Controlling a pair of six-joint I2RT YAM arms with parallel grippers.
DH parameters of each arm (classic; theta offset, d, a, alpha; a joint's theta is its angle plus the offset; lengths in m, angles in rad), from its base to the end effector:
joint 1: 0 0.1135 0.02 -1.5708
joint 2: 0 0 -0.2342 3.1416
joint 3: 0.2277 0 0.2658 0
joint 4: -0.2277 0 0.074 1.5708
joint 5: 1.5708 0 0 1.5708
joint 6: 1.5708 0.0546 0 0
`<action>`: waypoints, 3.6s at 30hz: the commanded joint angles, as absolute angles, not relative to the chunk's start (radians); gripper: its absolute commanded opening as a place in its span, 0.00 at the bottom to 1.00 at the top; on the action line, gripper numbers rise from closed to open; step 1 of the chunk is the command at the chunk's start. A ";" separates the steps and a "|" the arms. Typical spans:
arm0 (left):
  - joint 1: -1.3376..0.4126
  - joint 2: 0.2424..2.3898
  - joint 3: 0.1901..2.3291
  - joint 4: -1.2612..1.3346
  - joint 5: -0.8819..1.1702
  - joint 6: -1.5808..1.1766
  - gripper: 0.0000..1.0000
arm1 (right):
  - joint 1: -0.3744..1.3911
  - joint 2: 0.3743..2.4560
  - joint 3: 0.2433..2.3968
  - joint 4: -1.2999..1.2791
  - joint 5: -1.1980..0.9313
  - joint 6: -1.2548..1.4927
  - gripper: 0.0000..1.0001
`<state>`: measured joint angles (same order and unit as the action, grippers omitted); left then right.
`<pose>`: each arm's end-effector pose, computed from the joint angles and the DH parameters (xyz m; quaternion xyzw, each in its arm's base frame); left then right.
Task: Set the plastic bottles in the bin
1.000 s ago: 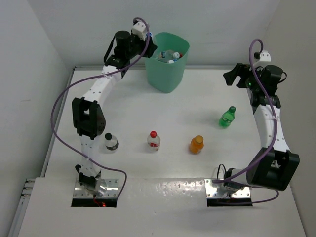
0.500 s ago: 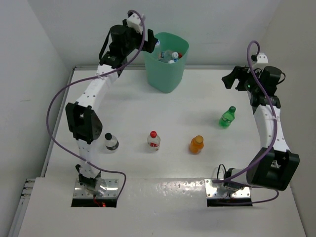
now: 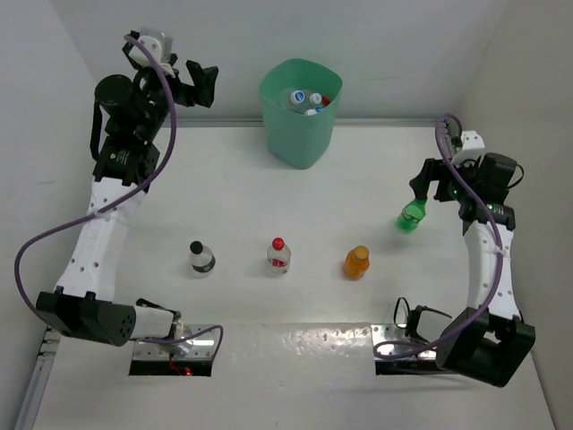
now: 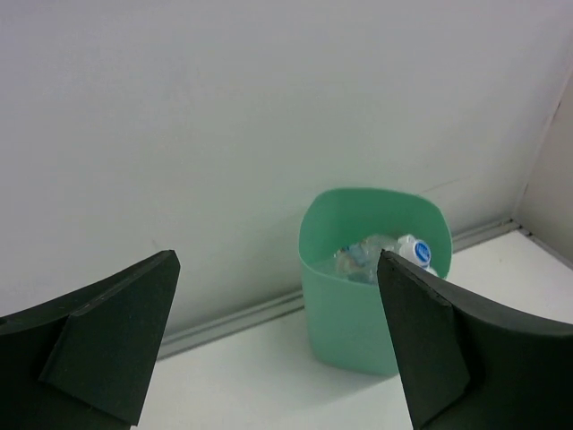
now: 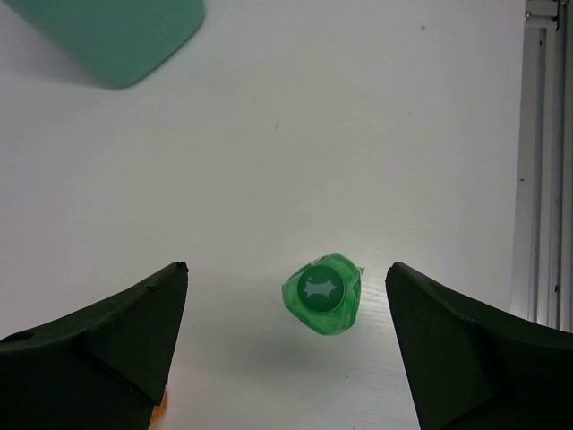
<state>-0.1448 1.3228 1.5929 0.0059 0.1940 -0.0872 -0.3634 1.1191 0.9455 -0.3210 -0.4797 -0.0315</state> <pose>0.3139 -0.0564 0.5022 0.0945 0.5978 -0.1499 0.7818 0.2809 -0.0799 0.2805 0.0177 0.8428 0.1024 0.5282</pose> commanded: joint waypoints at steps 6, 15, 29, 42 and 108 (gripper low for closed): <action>-0.126 1.342 1.503 -0.034 0.196 -0.104 1.00 | -0.360 1.154 0.847 -0.281 -0.414 -0.075 0.90; -0.117 1.333 1.459 -0.034 0.187 -0.095 1.00 | -0.364 1.247 0.766 -0.163 -0.414 -0.048 0.78; -0.098 1.324 1.378 -0.015 0.178 -0.086 1.00 | -0.350 1.203 0.856 -0.110 -0.497 0.032 0.12; -0.098 1.351 1.338 0.025 0.117 -0.126 1.00 | -0.135 1.422 1.411 0.253 -0.488 0.410 0.08; -0.586 1.338 1.034 -0.611 0.762 0.824 0.96 | -0.341 1.077 1.029 -0.353 -0.686 0.164 0.87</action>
<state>-0.5690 1.3220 1.0515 -0.7010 0.7151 0.8295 -0.3374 1.1065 1.0138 -0.3710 -0.6441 0.1646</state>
